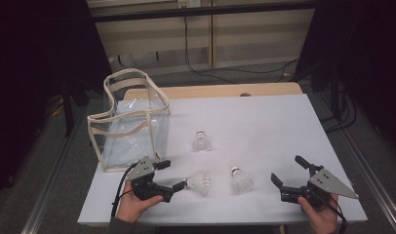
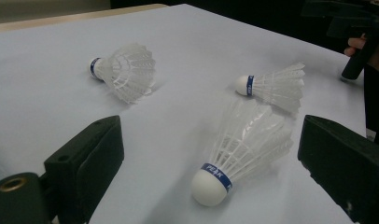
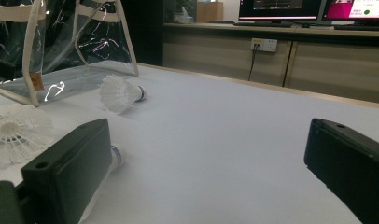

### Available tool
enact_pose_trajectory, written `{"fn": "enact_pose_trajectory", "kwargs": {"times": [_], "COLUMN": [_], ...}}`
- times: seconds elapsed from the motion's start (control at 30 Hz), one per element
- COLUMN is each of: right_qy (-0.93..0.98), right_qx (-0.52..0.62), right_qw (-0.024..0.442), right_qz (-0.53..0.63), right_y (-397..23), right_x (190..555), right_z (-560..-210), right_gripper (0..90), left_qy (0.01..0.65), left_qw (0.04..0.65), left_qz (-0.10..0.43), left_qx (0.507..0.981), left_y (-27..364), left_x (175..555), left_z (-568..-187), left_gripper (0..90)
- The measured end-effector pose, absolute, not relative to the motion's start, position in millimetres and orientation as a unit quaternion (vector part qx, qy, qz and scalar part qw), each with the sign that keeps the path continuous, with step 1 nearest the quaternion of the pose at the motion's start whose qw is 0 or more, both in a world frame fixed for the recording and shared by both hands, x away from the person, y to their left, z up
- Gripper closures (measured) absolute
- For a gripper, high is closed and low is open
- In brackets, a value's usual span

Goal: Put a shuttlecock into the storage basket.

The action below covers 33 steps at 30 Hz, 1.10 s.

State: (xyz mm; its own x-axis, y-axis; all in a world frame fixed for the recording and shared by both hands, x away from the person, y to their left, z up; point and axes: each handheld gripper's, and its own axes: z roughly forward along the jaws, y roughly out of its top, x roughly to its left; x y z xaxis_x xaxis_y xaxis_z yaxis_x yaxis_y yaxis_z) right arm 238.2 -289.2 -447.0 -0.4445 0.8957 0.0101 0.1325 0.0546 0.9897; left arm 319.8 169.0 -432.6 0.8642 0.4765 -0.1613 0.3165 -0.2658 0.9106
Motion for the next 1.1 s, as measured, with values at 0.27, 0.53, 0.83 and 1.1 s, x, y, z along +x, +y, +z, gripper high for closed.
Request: {"fn": "enact_pose_trajectory", "kwargs": {"times": [0.27, 0.53, 0.83, 1.1], "right_qy": [0.640, 0.642, 0.642, 0.642], "right_qx": [0.400, 0.400, 0.399, 0.399], "right_qw": [0.342, 0.341, 0.342, 0.343], "right_qz": [0.559, 0.558, 0.558, 0.557], "right_y": [-289.9, -288.7, -289.2, -289.0], "right_x": [238.0, 238.1, 238.3, 238.3], "right_z": [-446.6, -446.8, -446.7, -446.6], "right_gripper": [0.8, 0.8, 0.8, 0.7], "left_qy": [0.241, 0.233, 0.225, 0.225], "left_qw": [0.534, 0.519, 0.501, 0.492], "left_qz": [0.070, 0.060, 0.052, 0.042], "left_qx": [0.807, 0.820, 0.834, 0.840], "left_y": [165.1, 162.3, 158.7, 157.6], "left_x": [321.3, 322.5, 323.9, 325.1], "left_z": [-434.5, -435.0, -436.6, -436.7], "left_gripper": [9.8, 12.3, 15.6, 20.2]}}
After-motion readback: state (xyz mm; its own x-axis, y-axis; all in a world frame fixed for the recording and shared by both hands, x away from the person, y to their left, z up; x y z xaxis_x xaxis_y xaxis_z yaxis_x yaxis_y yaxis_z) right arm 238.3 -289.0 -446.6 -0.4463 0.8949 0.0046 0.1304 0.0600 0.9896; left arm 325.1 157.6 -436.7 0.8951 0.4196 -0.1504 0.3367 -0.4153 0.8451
